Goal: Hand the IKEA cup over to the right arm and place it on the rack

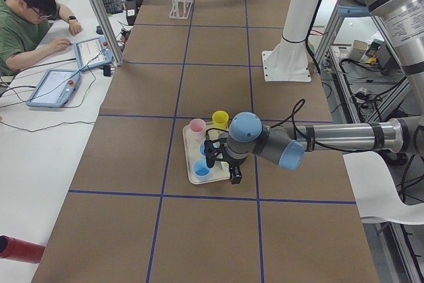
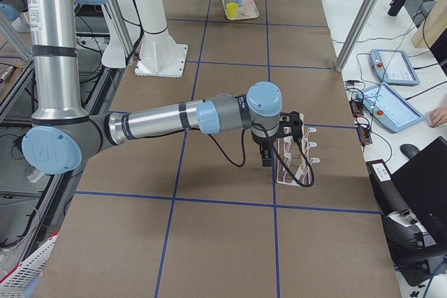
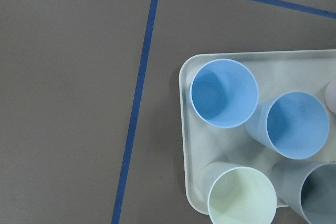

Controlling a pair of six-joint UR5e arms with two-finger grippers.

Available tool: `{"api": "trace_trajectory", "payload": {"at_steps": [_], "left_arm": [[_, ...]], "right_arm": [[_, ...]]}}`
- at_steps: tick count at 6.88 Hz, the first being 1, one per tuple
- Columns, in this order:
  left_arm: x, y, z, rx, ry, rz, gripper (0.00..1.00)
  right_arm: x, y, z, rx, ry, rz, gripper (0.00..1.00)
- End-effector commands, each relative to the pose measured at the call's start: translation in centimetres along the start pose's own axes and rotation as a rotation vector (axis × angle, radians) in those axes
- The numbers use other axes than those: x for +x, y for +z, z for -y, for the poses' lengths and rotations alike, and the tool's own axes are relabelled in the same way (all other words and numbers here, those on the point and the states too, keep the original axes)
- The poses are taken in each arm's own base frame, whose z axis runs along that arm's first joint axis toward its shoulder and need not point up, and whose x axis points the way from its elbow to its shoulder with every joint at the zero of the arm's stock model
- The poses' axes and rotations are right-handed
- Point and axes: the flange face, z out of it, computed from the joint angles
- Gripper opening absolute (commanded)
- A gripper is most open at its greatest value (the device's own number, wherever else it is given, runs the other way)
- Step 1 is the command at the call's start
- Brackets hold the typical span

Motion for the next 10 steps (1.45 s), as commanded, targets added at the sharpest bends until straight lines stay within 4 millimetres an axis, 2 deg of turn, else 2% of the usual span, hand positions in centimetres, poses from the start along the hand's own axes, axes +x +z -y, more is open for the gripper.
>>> {"api": "trace_trajectory", "payload": {"at_steps": [1,3,5,8,10], "left_arm": [[1.6,2.2,-0.2,0.013,0.01,0.043,0.97],[3.2,5.8,1.4,-0.032,0.051,0.05,0.97],[5.3,9.4,0.7,-0.113,0.106,0.06,0.95],[4.6,10.6,0.2,-0.142,0.115,0.076,0.86],[3.8,11.2,0.1,-0.152,0.105,0.086,0.72]], "right_arm": [[-1.2,0.6,0.3,-0.011,0.009,0.005,1.0],[-2.5,1.1,1.2,-0.017,-0.006,0.008,1.0],[-2.8,1.1,1.5,-0.016,-0.01,0.01,1.0],[-3.0,0.8,1.5,-0.011,-0.007,0.01,1.0],[-3.1,0.9,1.6,-0.011,-0.003,0.01,1.0]]}}
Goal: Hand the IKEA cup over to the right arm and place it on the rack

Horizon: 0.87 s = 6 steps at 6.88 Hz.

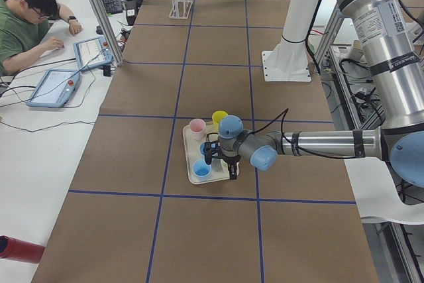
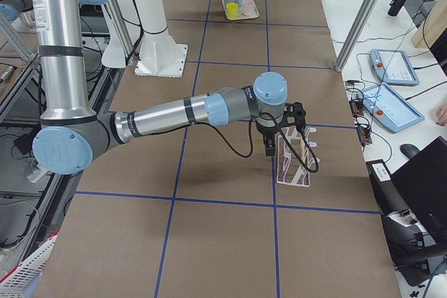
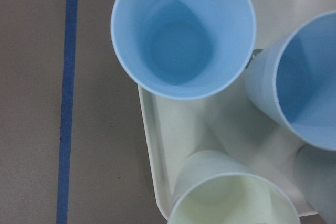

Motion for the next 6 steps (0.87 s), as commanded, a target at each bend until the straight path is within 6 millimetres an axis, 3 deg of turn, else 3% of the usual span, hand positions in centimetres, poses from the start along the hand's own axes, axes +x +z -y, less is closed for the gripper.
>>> {"api": "trace_trajectory", "payload": {"at_steps": [1,2,3,4,6], "left_arm": [[-0.36,0.35,-0.06,-0.007,-0.004,0.004,0.66],[-0.32,0.35,-0.11,-0.011,-0.004,0.0,0.52],[-0.16,0.24,-0.11,-0.008,0.001,-0.007,0.3],[-0.23,0.32,-0.14,-0.011,-0.012,-0.009,0.0],[-0.38,-0.21,-0.57,-0.028,-0.026,-0.028,0.0]], "right_arm": [[-0.09,-0.03,0.05,0.001,0.002,0.0,1.0],[-0.15,-0.07,0.11,0.002,0.0,0.0,1.0],[-0.04,-0.09,0.11,0.002,0.002,0.0,1.0],[-0.15,-0.07,0.11,0.002,0.0,0.0,1.0],[-0.71,-0.52,0.61,0.012,-0.006,0.003,1.0]]}}
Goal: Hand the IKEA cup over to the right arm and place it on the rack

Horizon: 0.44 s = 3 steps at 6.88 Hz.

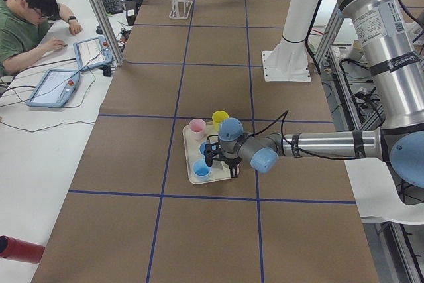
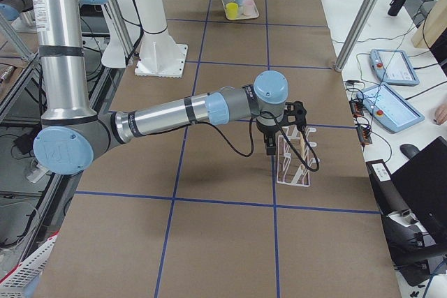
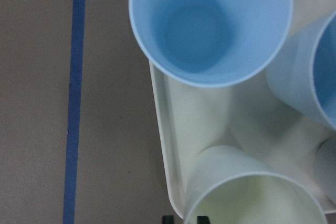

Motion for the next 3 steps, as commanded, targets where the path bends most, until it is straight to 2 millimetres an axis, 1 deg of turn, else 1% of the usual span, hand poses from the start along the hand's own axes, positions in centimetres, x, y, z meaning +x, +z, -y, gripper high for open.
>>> {"api": "trace_trajectory", "payload": {"at_steps": [1,2,3], "left_arm": [[-1.0,-2.1,-1.1,-0.028,-0.043,-0.075,0.0],[-3.4,-5.6,-0.5,0.053,-0.108,-0.11,0.0],[-4.5,-6.3,-1.1,0.034,-0.122,-0.128,0.0]], "right_arm": [[-1.4,-0.9,1.0,0.02,0.014,0.011,1.0],[-2.5,-1.6,1.5,0.033,0.023,0.017,1.0],[-3.5,-1.0,1.7,0.024,0.021,0.018,1.0]]}}
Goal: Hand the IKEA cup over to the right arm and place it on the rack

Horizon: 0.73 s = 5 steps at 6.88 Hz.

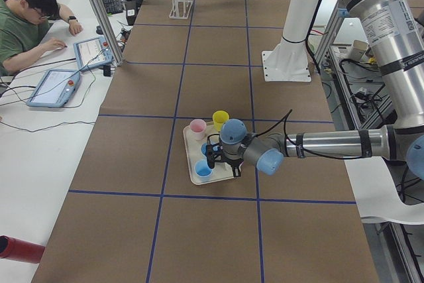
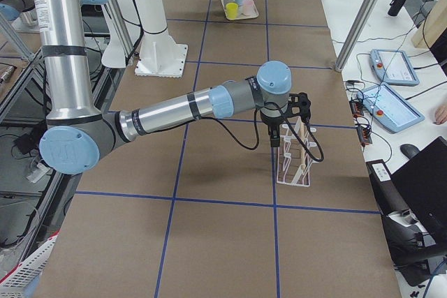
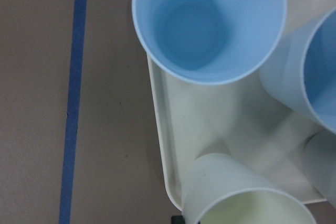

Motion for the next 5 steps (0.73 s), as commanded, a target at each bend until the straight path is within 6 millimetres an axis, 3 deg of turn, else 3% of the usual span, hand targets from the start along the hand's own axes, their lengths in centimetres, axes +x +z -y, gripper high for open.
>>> {"api": "trace_trajectory", "payload": {"at_steps": [1,4,5], "left_arm": [[-1.5,-3.5,-0.1,0.018,-0.027,-0.025,0.0],[4.1,-13.2,-0.9,-0.01,0.016,0.03,0.0],[6.7,-15.4,0.8,0.008,0.01,0.024,0.0]], "right_arm": [[-3.4,0.9,1.3,-0.01,-0.003,0.013,1.0],[-7.7,1.3,3.4,-0.009,-0.011,0.032,1.0],[-10.5,1.2,4.6,-0.003,0.003,0.047,1.0]]}}
